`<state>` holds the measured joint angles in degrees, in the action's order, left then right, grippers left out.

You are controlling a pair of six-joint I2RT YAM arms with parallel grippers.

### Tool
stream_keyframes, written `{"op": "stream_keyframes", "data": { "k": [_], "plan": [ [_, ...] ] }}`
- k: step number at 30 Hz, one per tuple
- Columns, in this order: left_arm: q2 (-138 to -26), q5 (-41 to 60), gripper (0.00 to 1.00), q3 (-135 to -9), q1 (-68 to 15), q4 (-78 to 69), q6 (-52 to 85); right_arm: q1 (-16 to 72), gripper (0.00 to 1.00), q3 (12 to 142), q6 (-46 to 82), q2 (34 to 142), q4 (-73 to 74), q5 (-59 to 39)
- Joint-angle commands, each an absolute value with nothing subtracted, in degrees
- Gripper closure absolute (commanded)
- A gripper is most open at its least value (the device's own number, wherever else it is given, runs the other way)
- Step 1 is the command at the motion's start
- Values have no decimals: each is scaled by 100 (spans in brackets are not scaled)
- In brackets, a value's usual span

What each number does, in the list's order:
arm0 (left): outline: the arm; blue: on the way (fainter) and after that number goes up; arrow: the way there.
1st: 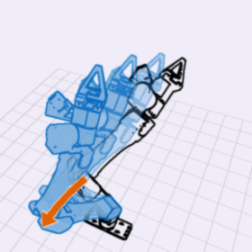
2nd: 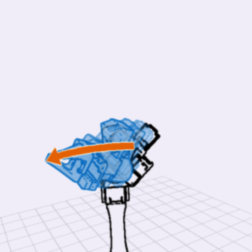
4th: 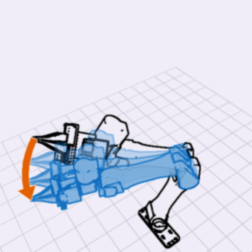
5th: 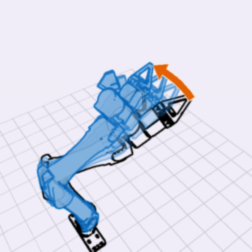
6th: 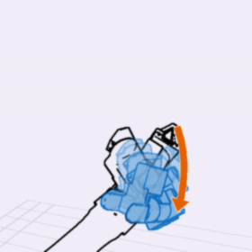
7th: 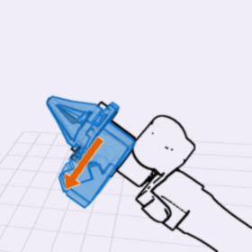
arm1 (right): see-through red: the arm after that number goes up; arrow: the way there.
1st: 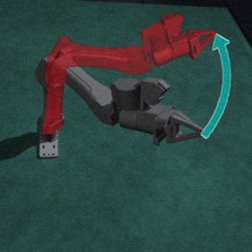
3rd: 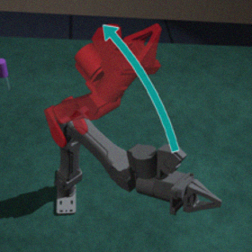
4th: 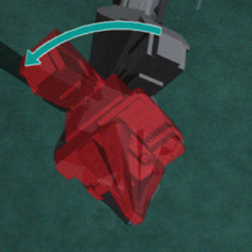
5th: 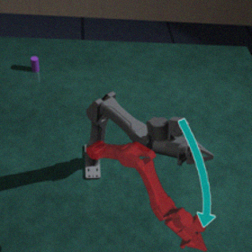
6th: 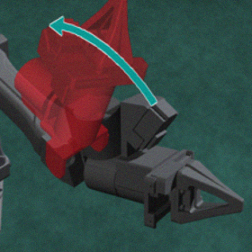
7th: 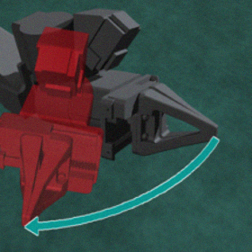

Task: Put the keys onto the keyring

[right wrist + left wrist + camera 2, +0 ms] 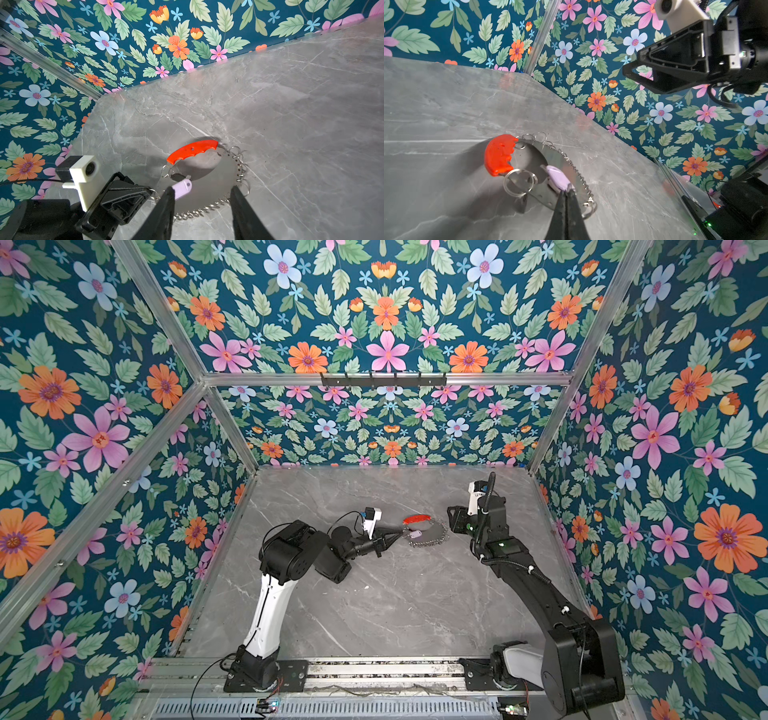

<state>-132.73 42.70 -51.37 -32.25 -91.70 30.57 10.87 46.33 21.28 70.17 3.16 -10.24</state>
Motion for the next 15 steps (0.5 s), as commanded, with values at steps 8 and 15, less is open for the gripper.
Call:
{"op": "stream_keyframes", "data": {
  "k": [8,15],
  "plan": [
    [-12830,2628,0,-4311,-3243,-9535,2860,1087,1,4630,2338,6574,-341,950],
    [-11446,855,0,-3120,-3182,-8855,1984,523,1,4138,2891,6189,-483,1958]
  ]
}}
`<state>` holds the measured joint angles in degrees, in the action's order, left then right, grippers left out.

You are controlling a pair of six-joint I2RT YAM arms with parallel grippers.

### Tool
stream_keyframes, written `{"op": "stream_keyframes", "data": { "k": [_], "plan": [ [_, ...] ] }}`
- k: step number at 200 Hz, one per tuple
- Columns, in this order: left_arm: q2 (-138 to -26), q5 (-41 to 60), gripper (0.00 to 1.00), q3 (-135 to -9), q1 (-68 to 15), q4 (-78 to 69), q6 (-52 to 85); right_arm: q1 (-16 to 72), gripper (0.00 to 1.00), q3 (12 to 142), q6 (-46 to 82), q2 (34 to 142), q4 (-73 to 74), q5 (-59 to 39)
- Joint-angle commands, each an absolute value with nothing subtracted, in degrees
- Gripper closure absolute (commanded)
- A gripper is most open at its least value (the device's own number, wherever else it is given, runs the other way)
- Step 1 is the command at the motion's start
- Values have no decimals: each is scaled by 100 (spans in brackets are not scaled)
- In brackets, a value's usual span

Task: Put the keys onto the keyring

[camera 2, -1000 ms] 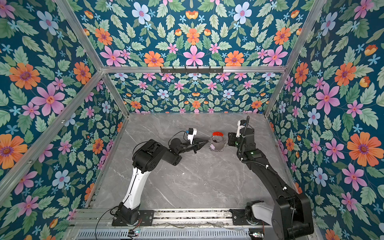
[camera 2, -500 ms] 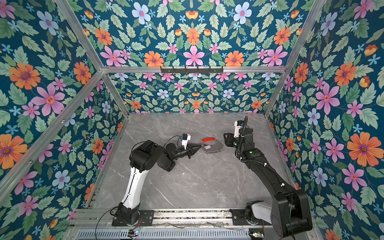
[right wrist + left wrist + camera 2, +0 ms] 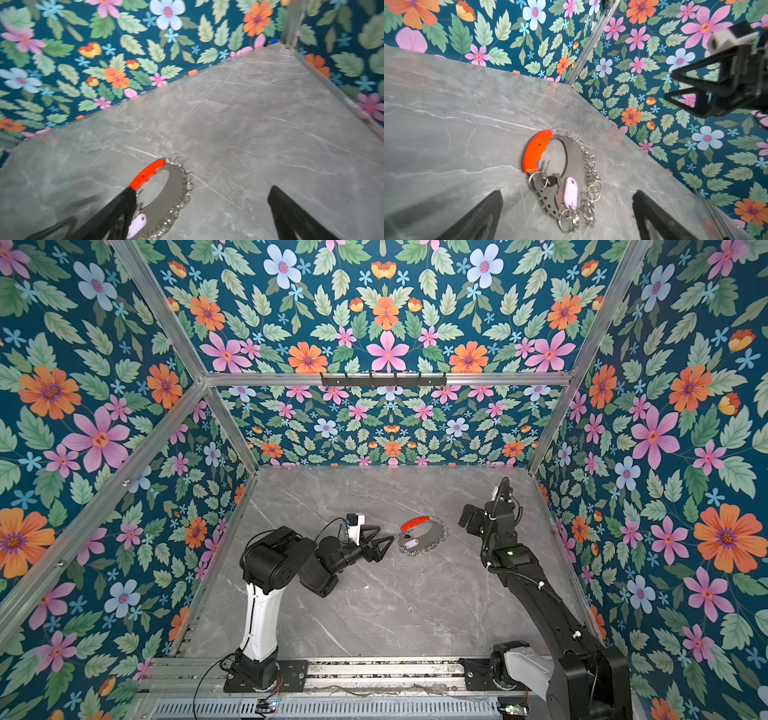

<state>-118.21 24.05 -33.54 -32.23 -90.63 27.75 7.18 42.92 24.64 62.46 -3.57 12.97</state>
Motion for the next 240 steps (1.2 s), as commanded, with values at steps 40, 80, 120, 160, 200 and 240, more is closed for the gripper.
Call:
{"op": "stream_keyframes", "data": {
  "k": [40,80,120,160,200,240],
  "plan": [
    [-9817,149,0,-2659,-3067,-6956,573,178,1,3596,2627,6765,513,1909],
    [-8975,-590,0,-2394,-3063,-5987,144,138,1,3675,1488,7622,1186,1640],
    [-8498,-662,0,-2075,-3059,-5941,220,139,1,4085,940,8095,1000,1642],
    [-8313,-843,0,-1926,-3059,-5810,311,-78,1,3096,705,7966,2505,1162],
    [-8038,-1142,0,-2006,-2971,-5548,118,-57,1,1429,514,8465,6152,1165],
    [-7577,-977,0,-1855,-1668,-5666,1018,66,1,1552,475,8258,5542,1178]
  ]
}}
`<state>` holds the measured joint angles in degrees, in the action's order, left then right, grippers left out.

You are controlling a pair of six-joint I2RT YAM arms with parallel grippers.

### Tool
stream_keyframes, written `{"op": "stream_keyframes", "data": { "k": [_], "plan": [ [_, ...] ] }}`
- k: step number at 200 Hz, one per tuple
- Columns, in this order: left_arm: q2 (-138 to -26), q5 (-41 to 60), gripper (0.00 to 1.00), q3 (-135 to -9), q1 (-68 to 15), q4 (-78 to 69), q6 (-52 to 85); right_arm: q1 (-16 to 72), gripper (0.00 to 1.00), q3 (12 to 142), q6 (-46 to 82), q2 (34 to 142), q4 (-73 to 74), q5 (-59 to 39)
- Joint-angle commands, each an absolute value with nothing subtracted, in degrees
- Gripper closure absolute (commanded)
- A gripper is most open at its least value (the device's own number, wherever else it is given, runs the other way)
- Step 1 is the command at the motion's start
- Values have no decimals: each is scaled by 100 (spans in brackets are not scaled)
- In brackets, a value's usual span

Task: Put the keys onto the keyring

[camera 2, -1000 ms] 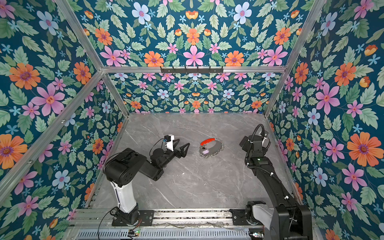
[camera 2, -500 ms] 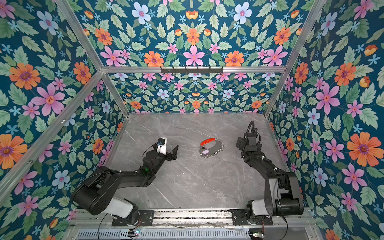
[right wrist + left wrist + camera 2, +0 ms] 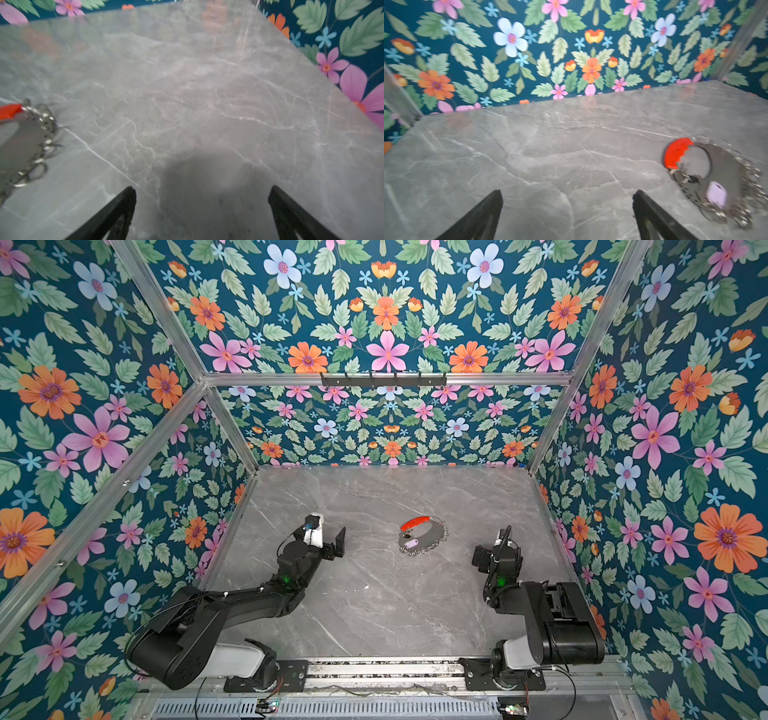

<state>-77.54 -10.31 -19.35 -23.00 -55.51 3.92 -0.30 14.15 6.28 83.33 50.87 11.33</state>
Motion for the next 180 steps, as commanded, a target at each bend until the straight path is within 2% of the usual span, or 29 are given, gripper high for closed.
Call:
{"op": "stream_keyframes", "data": {
  "k": [1,21,48,89,113,129,166,180],
  "plan": [
    [-7568,-972,0,-1851,-1629,-5676,1027,68,1,1572,475,8247,5461,1151],
    [-7410,-817,0,-1894,-1340,-5506,-11,83,1,1570,349,8383,5742,1134],
    [-7691,-1566,0,-2046,-1097,-5140,-651,87,1,1639,329,8367,5568,1000],
    [-8206,-1347,0,-1611,-750,-6196,-456,83,1,1640,327,8367,5555,1000],
    [-9001,-1478,0,-1090,-678,-8030,-335,81,1,1638,334,8371,5555,1002],
    [-9341,-1523,0,-1004,-581,-8551,-244,86,1,1641,334,8368,5551,1001],
    [-9181,-976,0,-1594,-349,-7067,-57,88,1,1644,331,8367,5546,993],
    [-9194,-944,0,-1600,-325,-7118,-52,88,1,1645,335,8367,5537,989]
  ]
}}
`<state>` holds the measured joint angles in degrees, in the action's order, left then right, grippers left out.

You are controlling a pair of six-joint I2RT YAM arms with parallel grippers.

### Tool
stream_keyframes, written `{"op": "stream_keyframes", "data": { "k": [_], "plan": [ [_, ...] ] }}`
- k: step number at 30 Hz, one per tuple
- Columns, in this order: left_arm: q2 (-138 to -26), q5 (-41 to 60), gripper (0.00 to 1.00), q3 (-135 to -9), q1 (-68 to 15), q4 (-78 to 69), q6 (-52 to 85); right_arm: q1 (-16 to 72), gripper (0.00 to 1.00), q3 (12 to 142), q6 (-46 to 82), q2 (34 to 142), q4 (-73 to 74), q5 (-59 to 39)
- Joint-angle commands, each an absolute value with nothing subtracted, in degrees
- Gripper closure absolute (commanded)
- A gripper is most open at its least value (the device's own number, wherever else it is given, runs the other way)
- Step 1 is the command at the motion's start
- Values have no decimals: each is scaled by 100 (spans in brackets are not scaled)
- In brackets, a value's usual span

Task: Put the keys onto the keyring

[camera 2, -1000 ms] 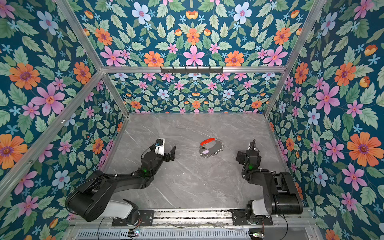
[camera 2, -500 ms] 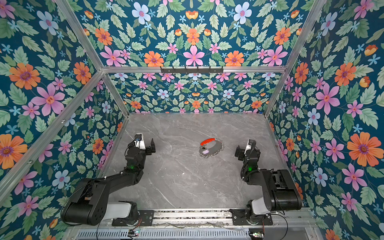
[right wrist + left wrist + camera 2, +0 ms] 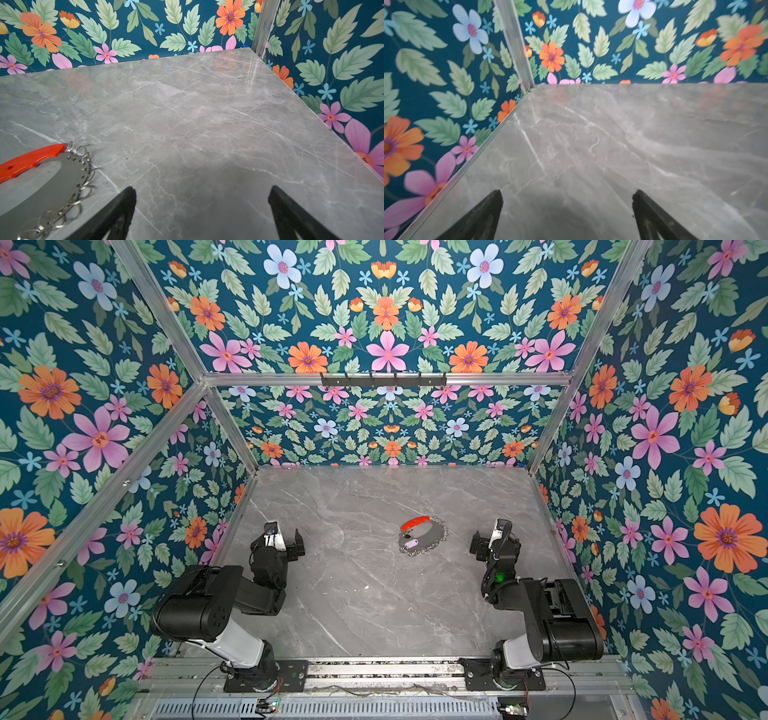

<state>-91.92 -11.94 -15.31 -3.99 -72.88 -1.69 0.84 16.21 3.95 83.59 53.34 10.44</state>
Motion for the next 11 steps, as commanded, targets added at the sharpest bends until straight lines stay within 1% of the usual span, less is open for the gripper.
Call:
{"op": "stream_keyframes", "data": {
  "k": [1,4,7,11],
  "plan": [
    [-9194,-951,0,-1600,-325,-7123,-52,88,1,1644,330,8367,5537,991],
    [-9183,-941,0,-1600,-325,-7082,-44,79,1,1671,349,8369,5507,957],
    [-9184,-941,0,-1599,-325,-7090,-44,-38,1,1714,407,8332,5337,640],
    [-9185,-940,0,-1600,-325,-7088,-44,-36,1,1703,390,8341,5387,653]
  ]
}}
